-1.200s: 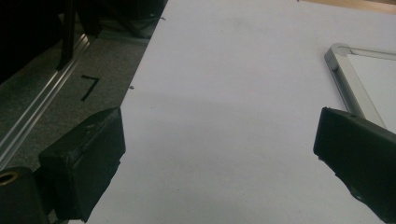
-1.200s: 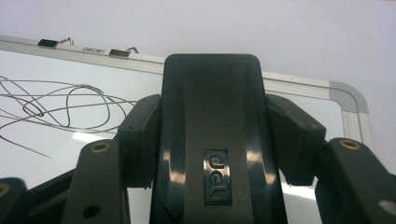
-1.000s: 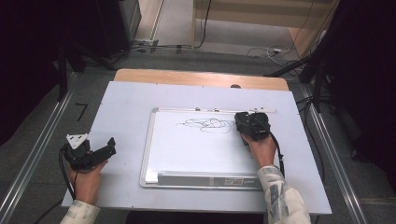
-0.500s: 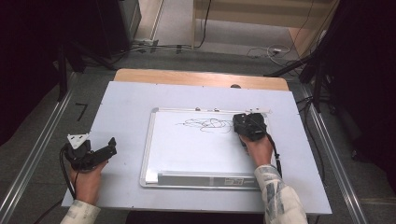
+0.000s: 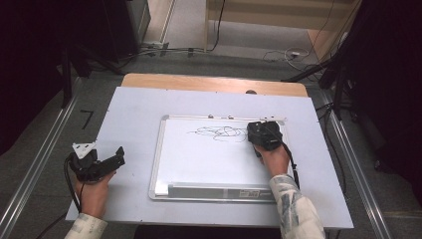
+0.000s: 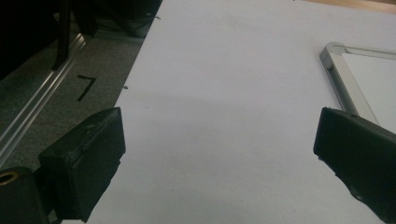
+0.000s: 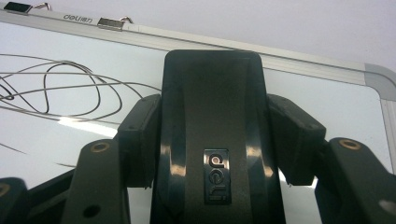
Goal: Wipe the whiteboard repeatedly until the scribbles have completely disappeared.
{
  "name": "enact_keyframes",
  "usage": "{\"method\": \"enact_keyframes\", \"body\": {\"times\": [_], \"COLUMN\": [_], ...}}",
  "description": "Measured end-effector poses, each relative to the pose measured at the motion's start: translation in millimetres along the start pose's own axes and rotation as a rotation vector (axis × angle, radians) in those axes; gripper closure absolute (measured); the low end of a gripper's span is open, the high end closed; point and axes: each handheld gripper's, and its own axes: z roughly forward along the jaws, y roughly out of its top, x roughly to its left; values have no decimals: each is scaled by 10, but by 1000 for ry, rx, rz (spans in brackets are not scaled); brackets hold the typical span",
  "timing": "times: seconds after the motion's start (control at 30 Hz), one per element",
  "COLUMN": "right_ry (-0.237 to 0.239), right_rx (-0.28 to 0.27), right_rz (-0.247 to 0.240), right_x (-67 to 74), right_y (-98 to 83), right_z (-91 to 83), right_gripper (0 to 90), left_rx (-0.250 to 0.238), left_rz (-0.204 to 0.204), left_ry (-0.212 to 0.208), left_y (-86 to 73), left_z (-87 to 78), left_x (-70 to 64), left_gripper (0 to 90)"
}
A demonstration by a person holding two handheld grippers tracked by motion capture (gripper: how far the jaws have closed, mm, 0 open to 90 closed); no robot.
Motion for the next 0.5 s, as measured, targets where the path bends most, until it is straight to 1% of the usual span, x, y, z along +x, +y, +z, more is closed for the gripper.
{"method": "enact_keyframes", "body": {"times": [0.13, 0.27, 0.37, 0.43, 0.5], "right_ry": [-1, -4, 1, 1, 2], "right_rx": [-13, -22, -24, -24, -25], "right_rz": [-5, -2, -7, -7, -9], "right_x": [30, 52, 62, 78, 97], "right_y": [-4, -11, -10, -9, -9], "right_z": [13, 18, 22, 24, 25], "right_gripper": [387, 387, 387, 387, 388], "left_rx": [0, 29, 9, 24, 23], "left_rz": [-4, -18, -26, -24, -21], "left_ry": [-6, -18, -19, -23, -24], "left_y": [-1, -13, -6, -10, -8], "left_z": [5, 46, 29, 49, 46], "left_x": [1, 4, 19, 12, 1], "left_gripper": [22, 22, 23, 27, 27]}}
